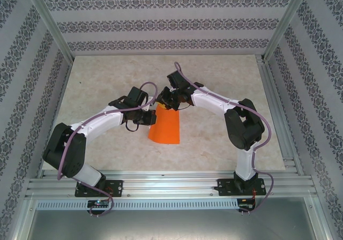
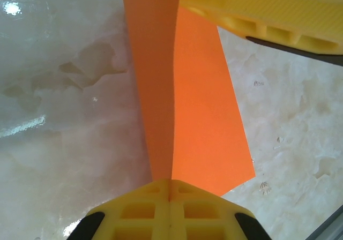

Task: Fold a paper plane with a square sheet of paper (fold left side to right side)
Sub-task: First fold in half a square sheet of paper at the center of the table.

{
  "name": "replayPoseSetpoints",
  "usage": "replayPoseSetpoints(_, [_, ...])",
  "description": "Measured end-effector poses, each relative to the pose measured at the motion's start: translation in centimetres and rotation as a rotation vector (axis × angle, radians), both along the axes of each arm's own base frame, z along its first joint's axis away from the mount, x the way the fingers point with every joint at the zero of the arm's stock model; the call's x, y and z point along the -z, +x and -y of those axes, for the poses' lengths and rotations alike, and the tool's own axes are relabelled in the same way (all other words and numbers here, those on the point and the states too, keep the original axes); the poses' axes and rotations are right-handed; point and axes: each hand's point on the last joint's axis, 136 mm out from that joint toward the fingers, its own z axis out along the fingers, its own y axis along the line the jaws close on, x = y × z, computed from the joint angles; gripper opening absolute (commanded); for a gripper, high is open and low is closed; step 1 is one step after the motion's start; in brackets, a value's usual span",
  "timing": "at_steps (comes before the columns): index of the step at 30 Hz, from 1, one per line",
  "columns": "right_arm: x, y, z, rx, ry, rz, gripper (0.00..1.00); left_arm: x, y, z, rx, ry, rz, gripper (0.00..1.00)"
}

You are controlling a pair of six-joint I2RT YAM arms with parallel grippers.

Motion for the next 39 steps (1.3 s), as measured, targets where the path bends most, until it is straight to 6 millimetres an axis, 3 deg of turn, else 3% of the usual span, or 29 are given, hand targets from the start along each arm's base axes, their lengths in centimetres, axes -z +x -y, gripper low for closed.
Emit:
replayPoseSetpoints(3, [0.0, 0.0, 0.0, -0.003, -0.002, 0.003, 0.05, 0.0, 0.0, 0.0, 0.003, 0.001, 0.002, 0.17])
replayPoseSetpoints(5, [0.1, -0.1, 0.1, -0.012, -0.008, 0.005, 0.00, 0.0, -0.1, 0.1, 0.012, -0.001, 0.004, 0.34])
replayPoseSetpoints(9, [0.4, -0.4, 0.4, -0.042, -0.031, 0.012, 0.00, -0.8, -0.5, 0.2, 0.028, -0.019, 0.003, 0.52])
replayPoseSetpoints(13, [0.3, -0.5, 0.7, -0.109, -0.050, 0.044, 0.00, -4.7, -0.9, -0.5, 0.015, -0.089, 0.066, 0.66])
replayPoseSetpoints(16, [0.1, -0.2, 1.1, -0.174, -0.054, 0.093, 0.00, -8.5, -0.2, -2.6, -0.060, -0.164, 0.144, 0.67])
replayPoseSetpoints(18, [0.2, 0.0, 1.5, -0.212, -0.059, 0.122, 0.00, -9.5, 0.3, -4.1, -0.113, -0.186, 0.168, 0.67])
replayPoseSetpoints(20, [0.4, 0.4, 1.9, -0.248, -0.063, 0.149, 0.00, -8.8, 0.5, -4.7, -0.144, -0.181, 0.146, 0.67])
replayPoseSetpoints(25, [1.6, 0.8, 2.5, -0.331, -0.065, 0.183, 0.00, -2.7, -0.1, -4.9, -0.175, -0.117, -0.029, 0.67])
replayPoseSetpoints(28, [2.4, 0.7, 2.9, -0.362, -0.069, 0.186, 0.00, -0.2, -0.7, -5.1, -0.186, -0.084, -0.100, 0.68])
replayPoseSetpoints(34, [3.0, 0.2, 3.1, -0.407, -0.072, 0.199, 0.00, 1.1, -0.2, -4.8, -0.192, -0.076, -0.120, 0.68])
replayPoseSetpoints(39, [3.0, 0.3, 3.1, -0.424, -0.072, 0.218, 0.00, 1.0, 0.2, -4.6, -0.202, -0.087, -0.122, 0.69])
